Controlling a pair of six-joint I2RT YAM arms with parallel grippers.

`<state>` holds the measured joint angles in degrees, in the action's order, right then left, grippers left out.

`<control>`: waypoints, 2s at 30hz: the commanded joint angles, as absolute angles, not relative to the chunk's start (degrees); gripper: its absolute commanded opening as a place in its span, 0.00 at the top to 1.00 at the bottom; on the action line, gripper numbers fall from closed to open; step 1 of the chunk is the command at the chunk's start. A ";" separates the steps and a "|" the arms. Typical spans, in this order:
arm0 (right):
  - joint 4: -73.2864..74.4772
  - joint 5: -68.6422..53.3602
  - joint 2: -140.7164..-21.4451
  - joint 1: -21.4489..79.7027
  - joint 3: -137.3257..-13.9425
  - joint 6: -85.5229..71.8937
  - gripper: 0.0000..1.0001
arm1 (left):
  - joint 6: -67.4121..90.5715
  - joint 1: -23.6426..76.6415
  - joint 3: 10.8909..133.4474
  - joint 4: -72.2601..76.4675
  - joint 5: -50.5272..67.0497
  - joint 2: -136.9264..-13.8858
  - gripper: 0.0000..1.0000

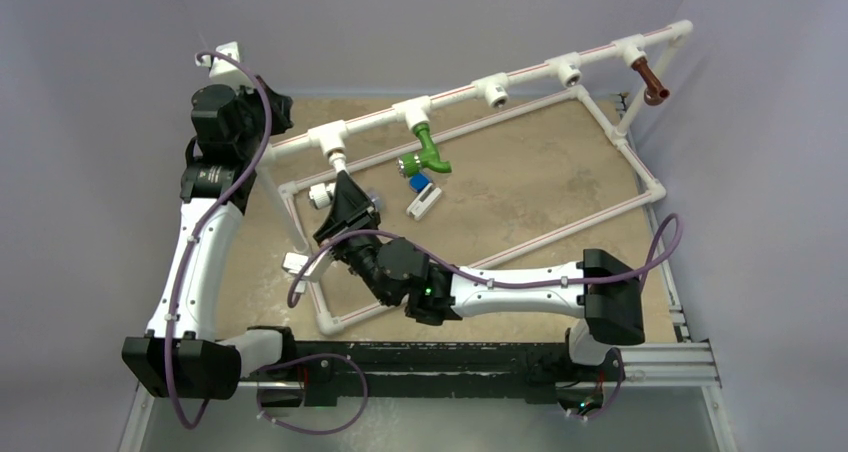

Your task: Install the water faucets

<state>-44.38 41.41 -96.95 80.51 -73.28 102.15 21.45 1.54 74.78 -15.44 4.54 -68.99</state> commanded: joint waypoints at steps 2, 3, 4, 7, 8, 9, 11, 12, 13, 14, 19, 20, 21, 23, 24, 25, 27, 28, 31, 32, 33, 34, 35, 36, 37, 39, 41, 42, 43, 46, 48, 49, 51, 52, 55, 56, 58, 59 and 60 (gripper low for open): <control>-49.35 43.13 -99.20 80.33 -75.13 84.92 1.00 | 20.74 1.08 70.67 -26.81 5.41 -72.16 1.00; -50.51 43.14 -99.23 80.33 -75.14 81.45 1.00 | 20.74 1.07 70.66 -26.81 5.44 -72.11 1.00; -51.64 43.15 -99.18 80.33 -75.03 77.98 1.00 | 20.74 1.06 70.59 -26.74 5.53 -72.08 1.00; -56.56 44.24 -99.08 80.45 -74.14 65.60 1.00 | 20.69 1.13 70.51 -26.65 5.60 -71.82 1.00; -58.19 45.22 -99.13 80.62 -74.08 60.56 1.00 | 20.74 1.06 70.51 -26.63 5.60 -71.74 1.00; -58.79 46.32 -99.14 80.79 -74.02 53.38 1.00 | 20.68 1.06 70.56 -26.57 5.69 -71.66 1.00; -59.81 47.91 -98.75 80.86 -73.61 41.31 1.00 | 20.73 1.09 70.49 -26.47 5.76 -71.50 1.00; -59.95 48.01 -98.26 80.86 -72.99 35.51 1.00 | 20.74 1.13 70.42 -26.38 5.83 -71.38 1.00; -60.11 47.99 -97.66 80.86 -72.20 29.27 1.00 | 20.74 1.07 70.36 -26.25 6.00 -71.29 1.00; -60.63 47.94 -97.01 80.86 -71.33 23.28 1.00 | 20.74 1.07 70.38 -26.20 6.10 -71.27 1.00; -62.58 47.36 -93.82 80.65 -66.33 -6.42 1.00 | 20.74 1.06 70.36 -26.11 6.59 -70.86 1.00; -62.84 47.42 -93.59 80.54 -65.98 -11.29 1.00 | 20.74 1.08 70.34 -26.03 6.71 -70.77 1.00; -63.24 47.87 -93.48 80.51 -65.61 -16.02 1.00 | 20.74 1.10 70.27 -26.02 6.76 -70.71 1.00; -65.28 48.36 -93.03 80.36 -64.39 -26.21 1.00 | 20.74 1.06 70.23 -25.94 7.00 -70.65 1.00; -66.74 48.63 -92.93 80.26 -63.82 -29.27 1.00 | 20.74 1.11 70.23 -25.93 7.10 -70.66 1.00; -68.31 49.37 -92.83 80.25 -63.03 -33.55 1.00 | 20.74 1.06 70.25 -25.90 7.16 -70.73 1.00; -72.48 50.58 -92.71 80.12 -60.52 -43.40 1.00 | 20.74 1.06 70.22 -25.93 7.21 -70.88 1.00; -73.76 50.56 -92.83 79.89 -59.90 -47.86 1.00 | 20.74 1.06 70.22 -25.93 7.18 -70.92 1.00; -73.15 48.92 -93.19 78.80 -60.00 -60.55 1.00 | 20.74 1.13 70.18 -25.93 7.18 -70.93 1.00; -73.97 48.70 -93.43 78.78 -60.28 -62.47 1.00 | 20.74 1.08 70.14 -25.93 7.20 -70.93 1.00; -74.97 48.58 -93.63 78.80 -60.43 -64.28 1.00 | 20.74 1.07 70.14 -25.93 7.18 -70.85 1.00; -75.37 48.29 -93.80 78.79 -60.59 -67.11 1.00 | 20.74 1.06 70.14 -25.86 7.18 -70.88 1.00; -75.42 47.66 -93.97 78.76 -60.64 -69.96 1.00 | 20.74 1.08 70.18 -25.84 7.24 -70.85 1.00; -75.85 47.34 -94.08 78.68 -60.69 -72.47 1.00 | 20.74 1.06 70.14 -25.84 7.40 -70.92 1.00; -76.19 47.11 -94.25 78.67 -60.79 -74.45 1.00 | 20.80 1.12 70.14 -25.84 7.46 -70.93 1.00; -76.39 46.23 -94.31 78.39 -60.91 -78.78 1.00 | 20.83 1.13 70.07 -25.84 7.46 -70.91 1.00; -77.67 45.17 -94.19 78.06 -60.72 -81.74 1.00 | 20.83 1.11 70.05 -25.84 7.49 -70.92 1.00; -78.66 45.10 -94.02 77.97 -60.47 -82.31 1.00 | 20.83 1.08 70.05 -25.84 7.47 -70.88 1.00; -79.43 45.09 -93.86 77.94 -60.33 -82.73 1.00 | 20.83 1.09 70.05 -25.84 7.43 -70.85 1.00; -80.82 44.43 -93.26 77.96 -60.29 -82.18 0.98 | 20.76 1.11 69.96 -25.75 7.29 -70.91 1.00; -81.87 44.29 -93.12 77.95 -59.91 -81.03 0.72 | 20.74 1.06 69.96 -25.75 7.27 -71.01 1.00; -82.06 44.09 -93.04 77.96 -59.49 -80.91 0.63 | 20.74 1.09 69.96 -25.83 7.20 -71.07 1.00; -82.12 43.62 -92.73 77.96 -58.57 -80.28 0.49 | 20.74 1.11 69.98 -25.84 7.04 -71.02 1.00; -82.09 43.59 -92.46 77.96 -58.10 -79.94 0.43 | 20.74 1.13 69.96 -25.84 7.03 -71.02 1.00; -82.42 43.73 -91.72 77.97 -57.13 -77.83 0.26 | 20.65 1.10 69.96 -25.84 6.88 -71.02 1.00; -82.43 43.74 -91.44 77.95 -57.01 -76.97 0.22 | 20.65 1.12 69.96 -25.84 6.78 -71.02 1.00; -81.71 43.13 -90.88 77.96 -56.72 -75.08 0.16 | 20.65 1.09 69.97 -25.84 6.81 -71.02 1.00; -80.65 42.69 -90.57 77.96 -56.65 -74.18 0.12 | 20.65 1.08 69.96 -25.84 6.77 -71.02 1.00; -78.91 42.33 -90.20 77.96 -56.46 -74.22 0.11 | 20.65 1.06 69.96 -25.84 6.77 -71.02 1.00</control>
